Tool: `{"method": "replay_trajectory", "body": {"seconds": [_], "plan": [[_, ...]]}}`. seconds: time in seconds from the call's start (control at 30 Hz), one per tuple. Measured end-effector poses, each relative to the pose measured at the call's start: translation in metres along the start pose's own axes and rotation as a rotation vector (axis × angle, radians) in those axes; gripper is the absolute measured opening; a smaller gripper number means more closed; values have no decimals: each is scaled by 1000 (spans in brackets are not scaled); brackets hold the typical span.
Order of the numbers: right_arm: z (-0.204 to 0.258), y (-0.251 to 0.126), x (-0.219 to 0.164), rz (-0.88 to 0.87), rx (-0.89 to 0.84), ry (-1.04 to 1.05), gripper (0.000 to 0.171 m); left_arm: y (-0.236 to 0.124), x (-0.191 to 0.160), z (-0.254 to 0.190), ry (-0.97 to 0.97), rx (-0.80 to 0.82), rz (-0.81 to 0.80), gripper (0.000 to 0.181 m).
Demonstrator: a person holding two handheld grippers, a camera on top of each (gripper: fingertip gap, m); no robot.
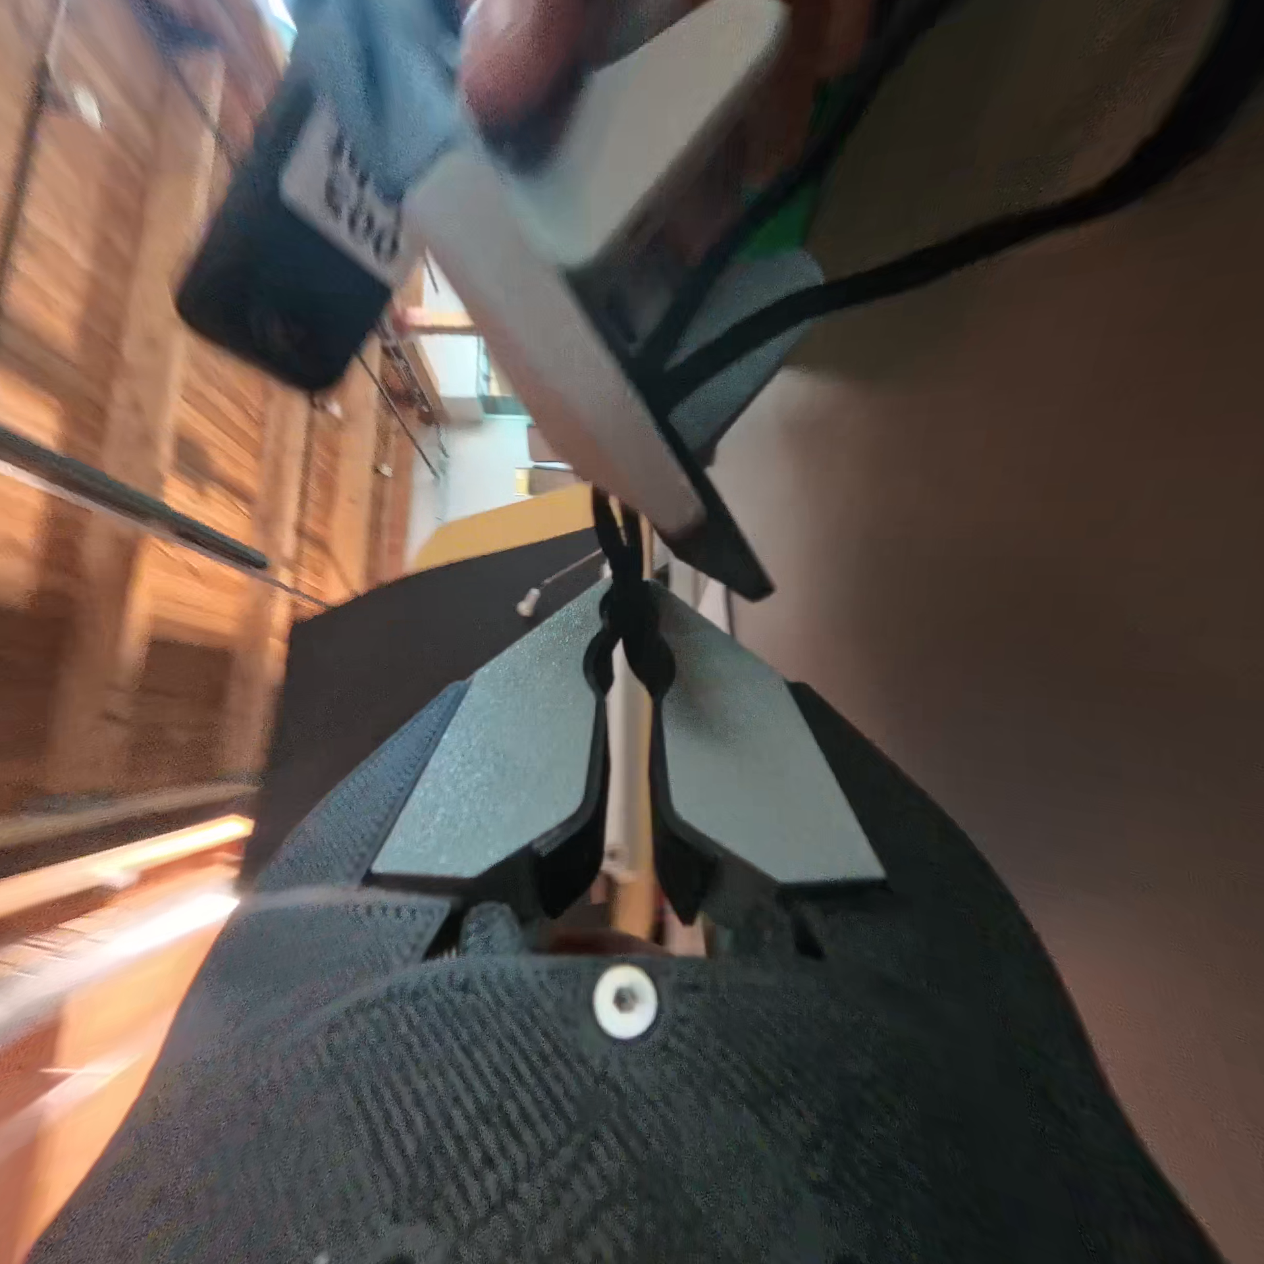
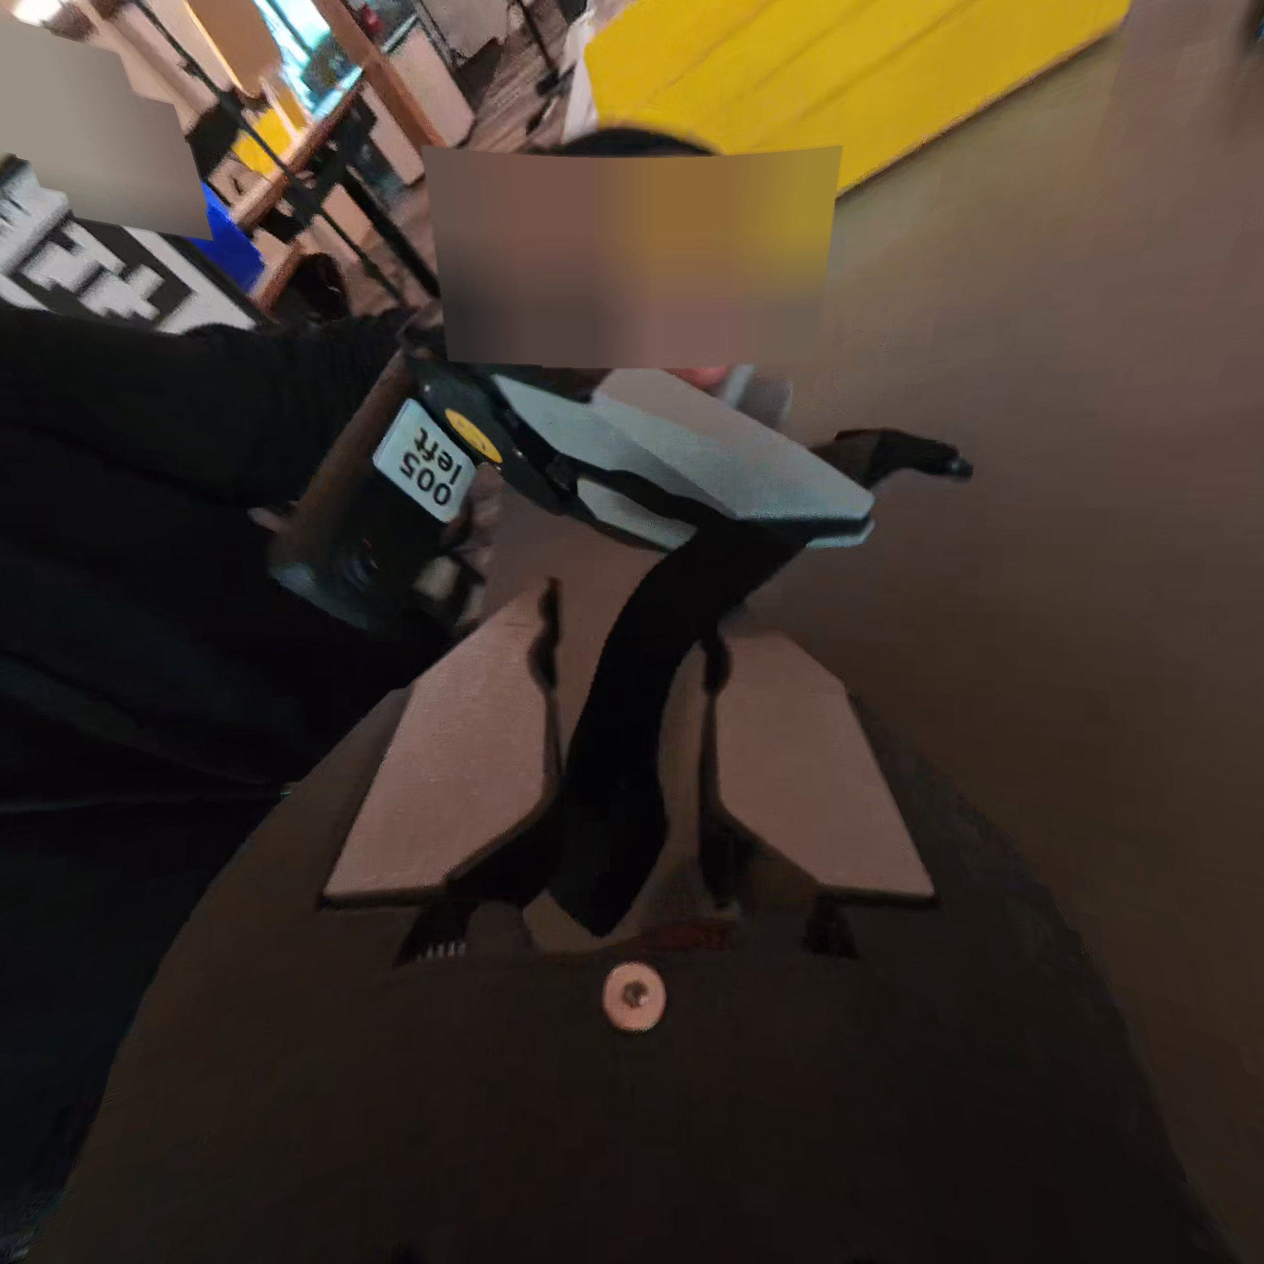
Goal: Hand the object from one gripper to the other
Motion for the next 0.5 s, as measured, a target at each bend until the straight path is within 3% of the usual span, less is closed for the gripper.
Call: {"method": "replay_trajectory", "body": {"seconds": [0.13, 0.3, 0.43, 0.5], "plan": [[3, -42, 20, -208, -176, -167, 61, 0, -12, 18, -497, -169, -126, 0], [4, -102, 30, -521, -285, -248, 50, -9, -18, 43, -1085, -455, -350, 0], [4, -78, 32, -422, -422, -362, 55, -5, -4, 31, -1291, -740, -374, 0], [1, -62, 37, -398, -462, -356, 62, -9, 10, 18, -1290, -904, -382, 0]]}}
Point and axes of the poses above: each gripper's, where its closed fingertips meet, y out along the fingers, x out of its top, z = x × y across the jaws, the point moved 4 cm from there along -y, back along the fingers, and after that the axes turned 13 degrees about z, right-handed, at the moved point
